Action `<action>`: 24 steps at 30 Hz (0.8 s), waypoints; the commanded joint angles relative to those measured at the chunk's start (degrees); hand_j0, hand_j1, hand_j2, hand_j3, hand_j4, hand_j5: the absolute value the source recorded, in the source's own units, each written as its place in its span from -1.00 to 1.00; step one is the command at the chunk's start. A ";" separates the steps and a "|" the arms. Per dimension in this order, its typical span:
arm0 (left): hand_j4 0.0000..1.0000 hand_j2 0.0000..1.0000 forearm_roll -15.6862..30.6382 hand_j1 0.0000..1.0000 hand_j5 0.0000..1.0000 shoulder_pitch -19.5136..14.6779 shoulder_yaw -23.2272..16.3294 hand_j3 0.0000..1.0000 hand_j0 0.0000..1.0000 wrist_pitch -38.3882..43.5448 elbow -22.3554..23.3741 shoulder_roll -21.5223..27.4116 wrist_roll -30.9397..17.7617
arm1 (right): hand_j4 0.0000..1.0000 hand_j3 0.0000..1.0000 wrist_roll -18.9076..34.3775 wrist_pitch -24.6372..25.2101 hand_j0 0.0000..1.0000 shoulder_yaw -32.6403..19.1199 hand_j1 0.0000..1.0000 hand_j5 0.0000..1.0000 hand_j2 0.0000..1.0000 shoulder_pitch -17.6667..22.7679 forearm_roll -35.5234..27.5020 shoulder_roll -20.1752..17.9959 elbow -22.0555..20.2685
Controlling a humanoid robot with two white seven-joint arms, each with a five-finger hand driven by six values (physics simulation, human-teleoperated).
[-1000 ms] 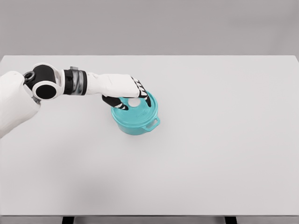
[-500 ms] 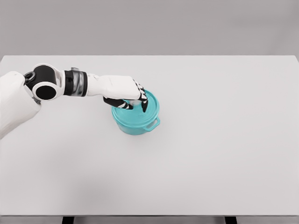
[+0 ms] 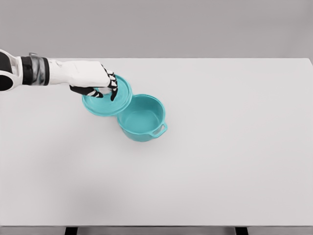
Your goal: Open the lid of the pot with left arm
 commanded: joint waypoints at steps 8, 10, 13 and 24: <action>-0.05 -0.05 -2.17 -0.05 -0.05 0.53 -0.20 -0.05 -0.05 0.12 3.32 4.26 0.00 | 1.00 1.00 0.02 -0.01 1.00 0.02 1.00 1.00 1.00 0.00 -0.02 -0.01 0.01; 0.13 0.13 -2.17 0.13 0.13 0.53 -0.20 0.13 0.13 0.12 3.76 4.26 0.00 | 1.00 1.00 0.02 -0.01 1.00 0.02 1.00 1.00 1.00 0.00 -0.02 -0.01 0.01; 0.66 0.66 -1.99 0.66 0.66 0.53 -0.28 0.66 0.66 0.12 4.03 4.26 0.00 | 1.00 1.00 0.02 -0.01 1.00 0.02 1.00 1.00 1.00 0.00 -0.02 -0.01 0.01; 1.00 1.00 2.74 1.00 1.00 1.05 -0.37 1.00 1.00 0.12 16.06 5.67 0.00 | 1.00 1.00 0.02 -0.01 1.00 0.02 1.00 1.00 1.00 0.00 -0.02 -0.01 0.01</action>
